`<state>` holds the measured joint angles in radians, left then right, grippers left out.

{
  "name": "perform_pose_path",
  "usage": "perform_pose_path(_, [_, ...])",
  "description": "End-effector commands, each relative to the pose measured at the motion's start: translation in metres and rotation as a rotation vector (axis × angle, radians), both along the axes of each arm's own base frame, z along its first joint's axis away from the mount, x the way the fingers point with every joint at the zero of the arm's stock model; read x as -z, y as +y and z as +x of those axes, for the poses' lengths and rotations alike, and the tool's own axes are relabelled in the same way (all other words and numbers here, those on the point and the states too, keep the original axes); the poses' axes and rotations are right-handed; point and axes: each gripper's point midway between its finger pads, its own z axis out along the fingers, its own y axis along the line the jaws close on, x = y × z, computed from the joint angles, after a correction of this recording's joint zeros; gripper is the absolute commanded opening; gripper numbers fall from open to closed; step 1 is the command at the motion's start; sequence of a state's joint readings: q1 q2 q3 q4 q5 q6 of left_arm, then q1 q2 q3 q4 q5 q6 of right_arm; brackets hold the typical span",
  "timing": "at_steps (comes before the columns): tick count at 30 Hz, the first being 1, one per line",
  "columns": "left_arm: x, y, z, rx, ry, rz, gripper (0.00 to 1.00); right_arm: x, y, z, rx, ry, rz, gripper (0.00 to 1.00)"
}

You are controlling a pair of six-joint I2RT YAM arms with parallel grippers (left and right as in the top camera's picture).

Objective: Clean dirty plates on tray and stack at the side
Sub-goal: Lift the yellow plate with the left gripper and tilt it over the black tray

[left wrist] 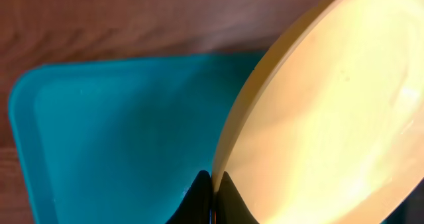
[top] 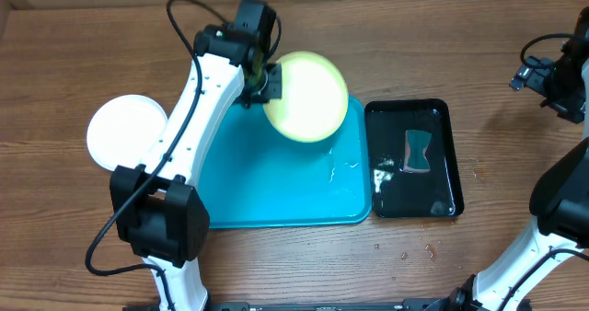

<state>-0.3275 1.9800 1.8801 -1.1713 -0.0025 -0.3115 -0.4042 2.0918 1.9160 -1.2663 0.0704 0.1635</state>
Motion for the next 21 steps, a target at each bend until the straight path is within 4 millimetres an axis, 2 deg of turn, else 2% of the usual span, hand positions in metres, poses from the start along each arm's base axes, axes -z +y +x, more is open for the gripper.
perform_pose_path(1, [-0.025,-0.034,0.008,0.054,-0.099,-0.019,0.04,-0.017,-0.003,0.004,0.005,-0.043,-0.025,1.00])
perform_pose_path(7, [-0.034,-0.082,0.005,0.138,-0.199,0.009,0.04,-0.017,-0.003,0.004,0.005,-0.043,-0.025,1.00])
perform_pose_path(13, [-0.050,-0.120,-0.007,0.192,-0.367,0.192,0.04,-0.017,-0.003,0.004,0.005,-0.043,-0.025,1.00])
perform_pose_path(17, [-0.072,-0.134,-0.020,0.210,-0.516,0.387,0.04,-0.017,-0.003,0.004,0.005,-0.043,-0.025,1.00])
perform_pose_path(21, [-0.106,-0.151,-0.039,0.212,-0.703,0.577,0.04,-0.017,-0.003,0.004,0.005,-0.043,-0.025,1.00])
